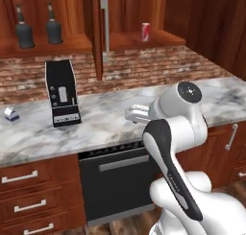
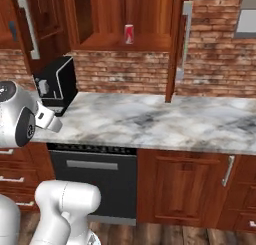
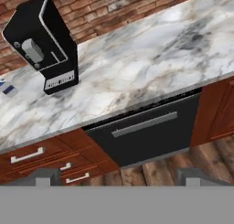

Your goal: Sort all alcoholic drinks to one cabinet, and non-alcoholic drinks to the other.

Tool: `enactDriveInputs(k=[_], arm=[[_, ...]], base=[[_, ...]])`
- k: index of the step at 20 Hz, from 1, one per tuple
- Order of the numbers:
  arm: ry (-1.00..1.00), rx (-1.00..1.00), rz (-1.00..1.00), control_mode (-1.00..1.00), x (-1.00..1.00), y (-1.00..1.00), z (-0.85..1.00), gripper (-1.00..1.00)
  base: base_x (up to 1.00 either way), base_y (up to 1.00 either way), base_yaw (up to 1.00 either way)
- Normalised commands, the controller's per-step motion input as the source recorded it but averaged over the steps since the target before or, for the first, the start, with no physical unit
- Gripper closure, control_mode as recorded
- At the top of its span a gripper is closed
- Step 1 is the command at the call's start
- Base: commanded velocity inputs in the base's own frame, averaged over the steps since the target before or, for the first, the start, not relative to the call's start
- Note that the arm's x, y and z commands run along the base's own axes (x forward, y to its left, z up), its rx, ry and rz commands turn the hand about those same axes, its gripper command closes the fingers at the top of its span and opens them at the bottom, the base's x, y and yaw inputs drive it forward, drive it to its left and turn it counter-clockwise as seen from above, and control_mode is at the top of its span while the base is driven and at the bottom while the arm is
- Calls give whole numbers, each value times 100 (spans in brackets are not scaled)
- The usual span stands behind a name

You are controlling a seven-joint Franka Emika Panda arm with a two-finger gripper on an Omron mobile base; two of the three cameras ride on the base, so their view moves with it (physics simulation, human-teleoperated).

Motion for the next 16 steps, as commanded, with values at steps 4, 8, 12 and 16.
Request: enactDriveInputs(k=[4,8,12,16], arm=[[0,0,0,100,0,0,0,-100],[0,0,0,100,0,0,0,-100],[0,0,0,100,0,0,0,-100],[0,0,0,100,0,0,0,-100]], base=[[-13,100,0],[5,99,0],[36,82,3],[48,46,9]])
